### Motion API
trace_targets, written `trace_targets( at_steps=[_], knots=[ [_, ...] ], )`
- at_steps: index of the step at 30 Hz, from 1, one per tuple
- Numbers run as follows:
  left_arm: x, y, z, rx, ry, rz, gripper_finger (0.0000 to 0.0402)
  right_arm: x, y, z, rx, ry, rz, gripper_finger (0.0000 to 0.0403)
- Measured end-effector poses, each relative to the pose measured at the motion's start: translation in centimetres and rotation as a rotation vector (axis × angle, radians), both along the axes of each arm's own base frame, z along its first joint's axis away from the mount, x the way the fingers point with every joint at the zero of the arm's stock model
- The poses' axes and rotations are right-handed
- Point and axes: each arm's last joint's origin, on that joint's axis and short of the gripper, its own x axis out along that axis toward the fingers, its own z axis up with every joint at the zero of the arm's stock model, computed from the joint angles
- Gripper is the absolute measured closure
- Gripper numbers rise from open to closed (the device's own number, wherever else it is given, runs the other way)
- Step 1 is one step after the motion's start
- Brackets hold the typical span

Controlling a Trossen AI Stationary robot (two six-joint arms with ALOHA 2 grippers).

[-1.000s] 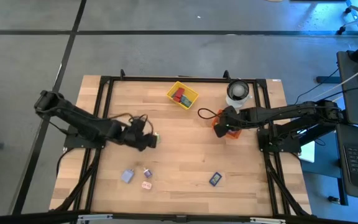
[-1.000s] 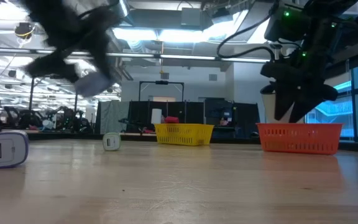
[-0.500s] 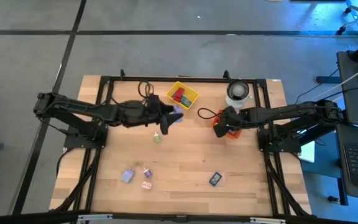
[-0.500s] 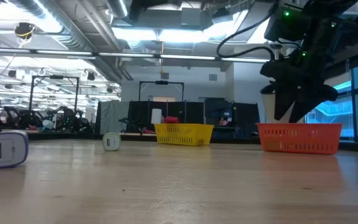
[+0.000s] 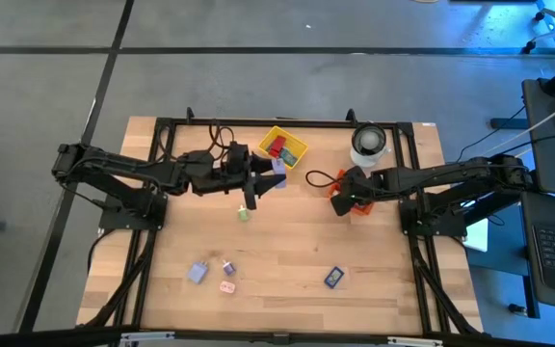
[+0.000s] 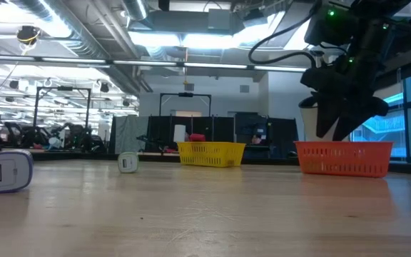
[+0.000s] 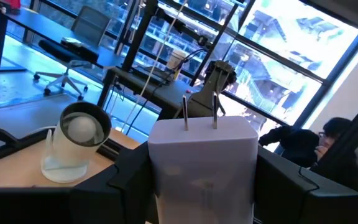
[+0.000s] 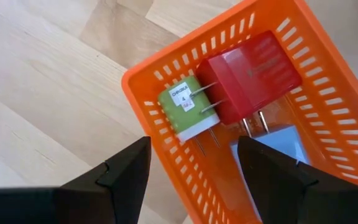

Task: Pick & Place Office items
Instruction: Put the top purple charger adapter into the orange bin

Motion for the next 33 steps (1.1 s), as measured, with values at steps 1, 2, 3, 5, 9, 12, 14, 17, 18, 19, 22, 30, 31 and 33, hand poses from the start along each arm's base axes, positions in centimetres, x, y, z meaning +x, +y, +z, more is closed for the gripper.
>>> trace_targets(
  at_steps=[1, 2, 3, 5, 9, 12, 14, 17, 18, 19, 22, 30, 31, 33],
  knots=[
    [0.0, 0.0, 0.0, 0.0, 0.0, 0.0, 0.0187, 0.0, 0.0, 0.0, 0.0, -0.002, -0.001, 0.016],
    [0.0, 0.0, 0.0, 0.0, 0.0, 0.0, 0.0187, 0.0, 0.0, 0.0, 0.002, -0.005, -0.006, 0.016],
    [0.0, 0.0, 0.0, 0.0, 0.0, 0.0, 0.0187, 0.1, 0.0, 0.0, 0.004, -0.013, -0.012, 0.016],
    [0.0, 0.0, 0.0, 0.005, 0.001, 0.0, 0.0187, 0.3, 0.0, 0.1, 0.009, -0.042, -0.021, 0.016],
    [0.0, 0.0, -0.2, 0.013, 0.026, 0.001, 0.0187, 1.3, 0.4, 0.7, 0.004, -0.147, 0.023, 0.016],
    [0.0, 0.0, -0.4, 0.014, 0.048, 0.001, 0.0187, 2.5, 0.9, 2.2, -0.022, -0.248, 0.099, 0.016],
    [0.0, 0.0, -0.7, 0.015, 0.071, 0.01, 0.0187, 3.3, 1.2, 3.5, -0.065, -0.294, 0.153, 0.016],
    [0.0, 0.1, -0.8, 0.014, 0.082, 0.051, 0.0187, 4.2, 1.6, 5.9, -0.16, -0.346, 0.222, 0.016],
    [0.0, 0.2, -0.8, 0.012, 0.081, 0.078, 0.0187, 4.4, 1.7, 6.6, -0.192, -0.361, 0.243, 0.016],
    [-0.1, 0.3, -0.7, 0.007, 0.077, 0.114, 0.0187, 4.6, 1.8, 7.3, -0.223, -0.372, 0.265, 0.016],
    [-0.2, 0.7, -0.4, -0.023, 0.04, 0.262, 0.0187, 5.1, 2.4, 9.5, -0.311, -0.407, 0.335, 0.016],
    [-0.8, 2.0, 2.0, -0.102, -0.232, 0.413, 0.0187, 5.9, 4.4, 15.1, -0.723, -0.479, 0.479, 0.016],
    [-0.9, 2.2, 2.4, -0.11, -0.28, 0.394, 0.0187, 6.1, 4.6, 15.7, -0.786, -0.489, 0.504, 0.016],
    [-1.1, 2.5, 3.1, -0.132, -0.368, 0.344, 0.0187, 6.3, 5.1, 16.8, -0.915, -0.52, 0.571, 0.016]
  ],
)
